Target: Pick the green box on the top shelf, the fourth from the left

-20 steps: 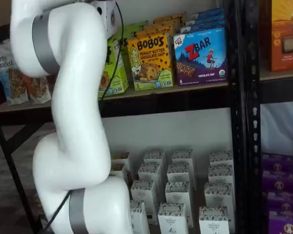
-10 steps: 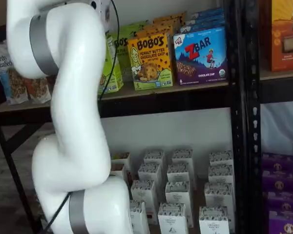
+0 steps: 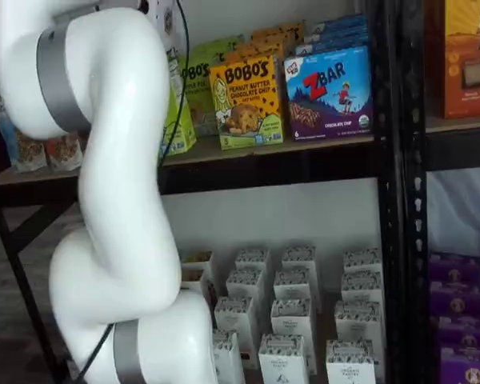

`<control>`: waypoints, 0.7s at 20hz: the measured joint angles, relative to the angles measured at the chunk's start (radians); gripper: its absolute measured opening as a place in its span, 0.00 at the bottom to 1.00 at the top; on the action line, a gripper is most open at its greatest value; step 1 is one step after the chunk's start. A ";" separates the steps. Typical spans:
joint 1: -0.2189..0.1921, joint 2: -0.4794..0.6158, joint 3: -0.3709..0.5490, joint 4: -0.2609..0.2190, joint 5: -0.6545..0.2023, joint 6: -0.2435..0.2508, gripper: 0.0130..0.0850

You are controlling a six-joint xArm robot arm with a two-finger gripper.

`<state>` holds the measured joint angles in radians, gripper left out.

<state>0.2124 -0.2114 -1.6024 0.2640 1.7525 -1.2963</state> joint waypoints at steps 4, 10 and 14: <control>-0.003 -0.044 0.045 0.005 -0.007 -0.001 0.22; 0.000 -0.095 0.111 -0.007 -0.025 -0.005 0.22; 0.000 -0.125 0.155 -0.012 -0.039 -0.009 0.22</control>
<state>0.2119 -0.3366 -1.4478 0.2516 1.7135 -1.3054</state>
